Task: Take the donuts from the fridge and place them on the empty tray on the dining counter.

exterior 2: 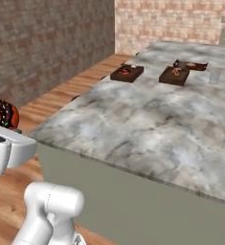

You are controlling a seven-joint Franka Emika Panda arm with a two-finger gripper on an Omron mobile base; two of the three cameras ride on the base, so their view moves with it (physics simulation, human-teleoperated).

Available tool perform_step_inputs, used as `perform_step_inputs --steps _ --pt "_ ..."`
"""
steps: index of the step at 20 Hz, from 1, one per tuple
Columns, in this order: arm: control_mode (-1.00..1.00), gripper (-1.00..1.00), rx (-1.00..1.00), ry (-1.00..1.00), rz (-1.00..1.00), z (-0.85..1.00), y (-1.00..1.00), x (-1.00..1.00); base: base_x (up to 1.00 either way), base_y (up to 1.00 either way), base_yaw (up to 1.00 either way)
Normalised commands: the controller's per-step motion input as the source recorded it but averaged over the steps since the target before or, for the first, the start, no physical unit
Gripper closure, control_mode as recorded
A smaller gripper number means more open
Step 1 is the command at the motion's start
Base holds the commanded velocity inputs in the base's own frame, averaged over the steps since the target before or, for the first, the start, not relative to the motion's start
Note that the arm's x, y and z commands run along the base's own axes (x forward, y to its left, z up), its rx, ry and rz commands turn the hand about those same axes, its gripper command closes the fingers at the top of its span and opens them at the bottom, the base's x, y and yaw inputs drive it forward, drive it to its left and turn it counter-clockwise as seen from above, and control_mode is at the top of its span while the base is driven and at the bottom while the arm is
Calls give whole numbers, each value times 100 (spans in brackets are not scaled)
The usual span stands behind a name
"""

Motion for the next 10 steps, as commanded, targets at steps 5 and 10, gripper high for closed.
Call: perform_step_inputs --steps 5,10 --pt "100 100 0 0 0 0 0 0 17 100 -20" --pt "100 100 0 0 0 0 0 0 19 100 -22"
